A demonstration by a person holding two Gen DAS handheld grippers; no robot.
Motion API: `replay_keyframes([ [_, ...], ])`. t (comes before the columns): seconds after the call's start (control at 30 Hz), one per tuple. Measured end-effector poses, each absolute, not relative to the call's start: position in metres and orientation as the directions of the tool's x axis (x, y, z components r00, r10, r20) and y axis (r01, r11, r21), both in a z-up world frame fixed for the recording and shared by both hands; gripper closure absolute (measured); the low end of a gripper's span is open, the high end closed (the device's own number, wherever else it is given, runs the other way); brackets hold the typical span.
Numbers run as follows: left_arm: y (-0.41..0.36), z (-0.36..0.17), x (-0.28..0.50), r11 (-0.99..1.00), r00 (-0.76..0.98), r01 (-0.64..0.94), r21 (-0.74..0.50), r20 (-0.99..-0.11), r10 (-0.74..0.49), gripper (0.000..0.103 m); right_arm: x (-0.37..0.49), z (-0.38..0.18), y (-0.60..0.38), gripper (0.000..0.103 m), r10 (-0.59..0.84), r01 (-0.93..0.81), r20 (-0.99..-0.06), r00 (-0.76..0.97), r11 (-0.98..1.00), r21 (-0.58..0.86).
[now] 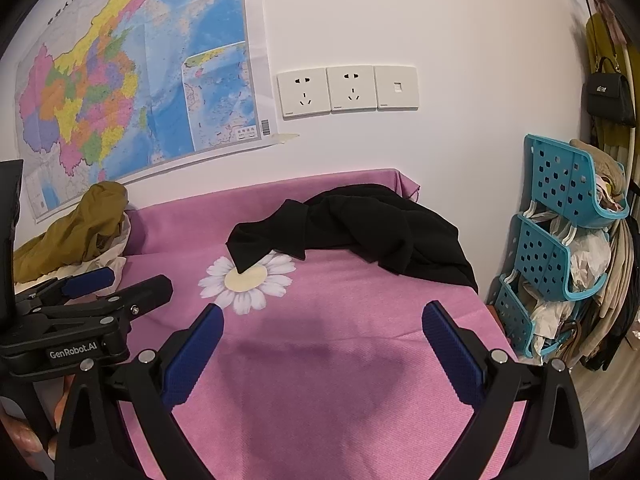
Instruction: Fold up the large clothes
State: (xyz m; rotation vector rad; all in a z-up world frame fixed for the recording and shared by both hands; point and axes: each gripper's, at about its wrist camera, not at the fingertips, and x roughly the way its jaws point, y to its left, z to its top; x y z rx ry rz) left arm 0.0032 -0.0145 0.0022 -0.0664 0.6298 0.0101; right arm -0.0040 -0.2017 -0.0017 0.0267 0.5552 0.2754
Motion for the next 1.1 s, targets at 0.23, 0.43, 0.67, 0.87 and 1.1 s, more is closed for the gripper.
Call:
replay_keyframes([
  [0.23, -0.0156, 0.0007, 0.0031, 0.998, 0.807, -0.025, -0.057, -0.591, -0.014, 0.006, -0.0035, -0.0015, -0.2019, 0.006, 0.266, -0.251, -0.517, 0.814, 0.963, 0.100],
  [0.43, -0.0157, 0.0002, 0.0030, 0.998, 0.806, -0.023, -0.059, -0.591, -0.016, 0.006, -0.0032, -0.0029, -0.2016, 0.006, 0.264, -0.249, -0.518, 0.813, 0.963, 0.100],
  [0.67, -0.0160, -0.0006, 0.0027, 0.998, 0.806, -0.025, -0.059, -0.592, -0.015, 0.006, -0.0034, -0.0034, -0.2015, 0.006, 0.263, -0.248, -0.518, 0.814, 0.964, 0.099],
  [0.87, -0.0170, -0.0018, 0.0026, 0.998, 0.805, -0.025, -0.059, -0.593, -0.015, 0.006, -0.0033, -0.0033, -0.2023, 0.006, 0.264, -0.249, -0.518, 0.813, 0.963, 0.101],
  [1.1, -0.0167, -0.0018, 0.0026, 0.998, 0.804, -0.024, -0.060, -0.594, -0.017, 0.006, -0.0021, -0.0034, -0.2037, 0.006, 0.265, -0.247, -0.520, 0.812, 0.963, 0.104],
])
